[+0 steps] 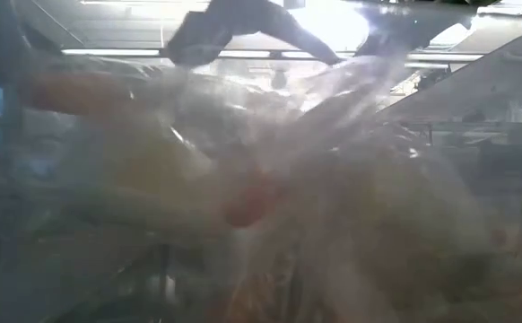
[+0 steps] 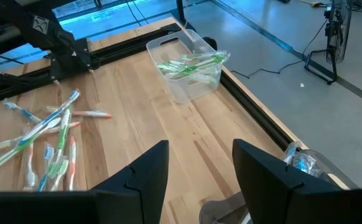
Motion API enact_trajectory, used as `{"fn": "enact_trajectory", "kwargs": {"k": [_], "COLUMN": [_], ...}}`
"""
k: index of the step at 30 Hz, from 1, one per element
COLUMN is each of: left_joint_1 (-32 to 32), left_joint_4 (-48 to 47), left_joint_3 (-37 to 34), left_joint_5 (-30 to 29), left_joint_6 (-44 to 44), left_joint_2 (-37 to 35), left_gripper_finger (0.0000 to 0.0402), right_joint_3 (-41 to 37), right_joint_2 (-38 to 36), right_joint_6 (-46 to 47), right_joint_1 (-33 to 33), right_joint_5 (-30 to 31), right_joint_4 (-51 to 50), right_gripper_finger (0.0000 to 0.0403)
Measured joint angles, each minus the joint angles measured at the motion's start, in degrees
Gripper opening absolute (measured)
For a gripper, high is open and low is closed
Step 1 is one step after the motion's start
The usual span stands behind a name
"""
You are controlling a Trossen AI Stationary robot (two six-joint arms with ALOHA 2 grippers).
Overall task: Pick & Place Toothbrushes
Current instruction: Put the orange toothbrush into the bottom black bin
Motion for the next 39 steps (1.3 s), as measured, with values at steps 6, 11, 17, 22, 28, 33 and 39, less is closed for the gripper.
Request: {"fn": "enact_trajectory", "kwargs": {"k": [6,11,17,22,28,33,39], "left_joint_1": [2.1,4.1,6.3,9.2,14.0,18.4,23.8], "left_joint_4": [0.0,0.2,-4.1,-9.3,-11.4,-14.1,-14.1], "left_joint_3": [0.0,0.0,0.0,0.0,0.1,0.0,-0.1], "left_joint_5": [1.2,7.2,12.3,12.7,13.2,16.9,24.0], "left_joint_6": [1.8,5.9,11.1,17.3,25.7,30.7,35.2], "left_joint_2": [-0.7,-2.1,-5.1,-8.0,-10.9,-13.1,-14.8], "left_gripper_finger": [0.0162,0.0158,0.0144,0.0133,0.0132,0.0132,0.0132], "right_joint_3": [0.0,0.0,0.0,0.0,0.0,0.0,0.0], "right_joint_2": [0.0,0.0,0.0,0.0,0.0,0.0,0.0], "right_joint_6": [0.0,0.0,0.1,0.6,0.6,0.7,0.7], "right_joint_1": [0.0,0.0,0.0,0.0,0.0,0.0,0.0], "right_joint_5": [0.0,0.0,0.0,0.0,0.0,0.2,0.3], "right_joint_4": [0.0,0.0,-0.1,-0.2,-0.9,-0.7,-0.7], "right_gripper_finger": [0.0171,0.0171,0.0171,0.0171,0.0171,0.0171,0.0171]}}
